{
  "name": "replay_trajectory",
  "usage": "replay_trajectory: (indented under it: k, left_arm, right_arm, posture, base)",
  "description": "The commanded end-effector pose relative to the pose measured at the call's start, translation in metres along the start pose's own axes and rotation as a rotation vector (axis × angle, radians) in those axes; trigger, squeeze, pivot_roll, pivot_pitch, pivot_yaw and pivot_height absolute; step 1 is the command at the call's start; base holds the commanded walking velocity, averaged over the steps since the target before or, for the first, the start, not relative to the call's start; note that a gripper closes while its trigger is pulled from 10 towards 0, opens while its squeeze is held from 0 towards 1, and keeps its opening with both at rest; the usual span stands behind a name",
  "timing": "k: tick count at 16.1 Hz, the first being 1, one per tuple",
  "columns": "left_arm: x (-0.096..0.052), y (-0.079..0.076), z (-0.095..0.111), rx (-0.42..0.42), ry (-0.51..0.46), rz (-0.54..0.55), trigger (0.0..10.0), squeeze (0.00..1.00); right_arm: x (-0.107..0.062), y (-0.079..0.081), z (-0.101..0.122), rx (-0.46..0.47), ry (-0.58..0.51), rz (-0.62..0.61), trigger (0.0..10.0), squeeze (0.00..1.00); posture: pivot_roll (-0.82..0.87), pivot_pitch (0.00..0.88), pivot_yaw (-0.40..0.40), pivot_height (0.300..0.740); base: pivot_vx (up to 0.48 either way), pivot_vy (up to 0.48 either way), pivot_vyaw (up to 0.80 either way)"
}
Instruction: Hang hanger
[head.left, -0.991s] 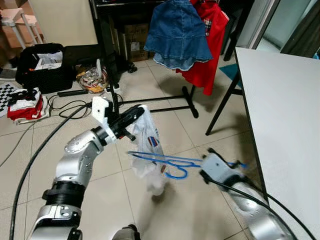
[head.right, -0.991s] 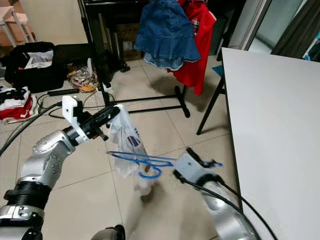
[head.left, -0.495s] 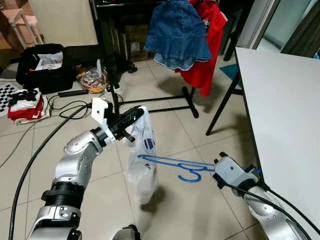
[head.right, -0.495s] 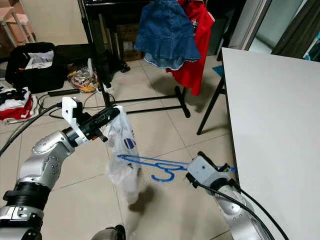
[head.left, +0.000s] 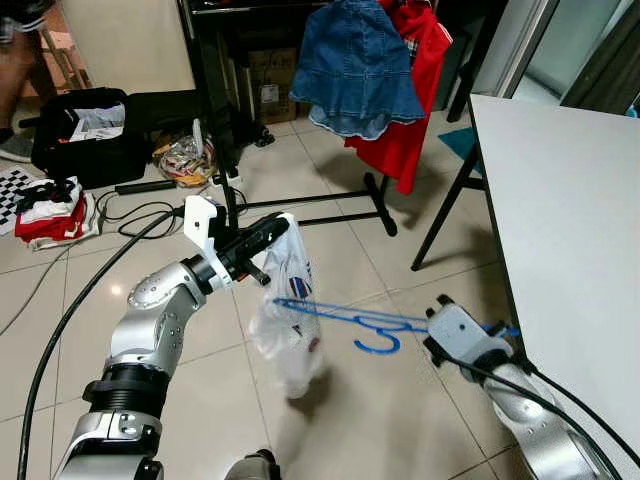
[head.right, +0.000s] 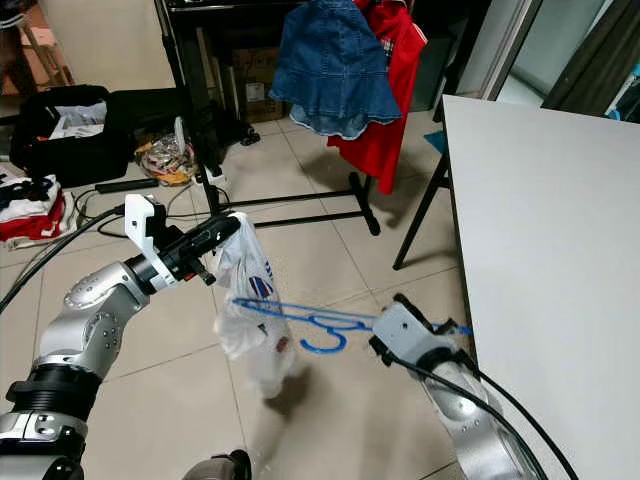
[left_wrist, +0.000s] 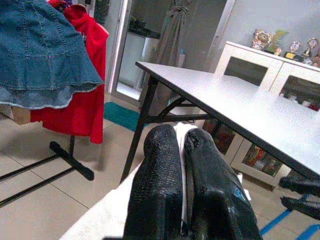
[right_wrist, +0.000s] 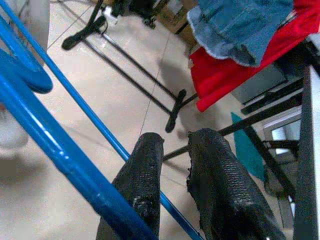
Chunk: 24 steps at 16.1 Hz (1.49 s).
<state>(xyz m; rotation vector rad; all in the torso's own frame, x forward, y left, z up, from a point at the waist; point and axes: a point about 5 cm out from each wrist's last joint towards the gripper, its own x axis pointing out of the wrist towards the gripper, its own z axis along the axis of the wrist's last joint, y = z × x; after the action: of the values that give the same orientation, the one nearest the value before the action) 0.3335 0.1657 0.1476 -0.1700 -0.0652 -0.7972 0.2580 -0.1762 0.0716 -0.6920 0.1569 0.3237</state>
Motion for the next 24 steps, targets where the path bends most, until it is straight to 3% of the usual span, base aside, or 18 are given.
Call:
replay_trajectory:
  k: [1, 9, 12, 16, 24]
  left_arm:
    - [0.001, -0.001, -0.001, 0.001, 0.007, -0.009, 10.0, 0.00]
    - [0.003, -0.004, -0.001, -0.002, 0.002, -0.017, 10.0, 0.00]
    - [0.001, -0.003, -0.001, -0.002, 0.005, -0.014, 10.0, 0.00]
    - [0.003, -0.004, -0.002, -0.004, 0.006, -0.018, 10.0, 0.00]
    - [0.003, -0.002, 0.001, 0.000, 0.004, -0.017, 10.0, 0.00]
  right_arm:
    - [0.001, 0.002, 0.001, -0.004, -0.005, -0.007, 10.0, 0.00]
    - [0.008, 0.007, 0.008, -0.030, -0.028, -0.037, 10.0, 0.00]
    - [0.000, -0.001, -0.005, -0.042, 0.002, -0.042, 10.0, 0.00]
    - [-0.005, 0.001, -0.015, -0.060, 0.034, -0.034, 10.0, 0.00]
    - [0.008, 0.024, 0.015, 0.000, -0.087, 0.035, 10.0, 0.00]
  posture:
    - [0.08, 0.122, 0.021, 0.740]
    - [0.08, 0.123, 0.018, 0.740]
    - [0.08, 0.125, 0.019, 0.740]
    - [0.07, 0.128, 0.022, 0.740]
    - [0.08, 0.124, 0.026, 0.740]
  base:
    - [0.000, 0.000, 0.00]
    - [0.000, 0.000, 0.00]
    - [0.000, 0.000, 0.00]
    - [0.000, 0.000, 0.00]
    - [0.000, 0.000, 0.00]
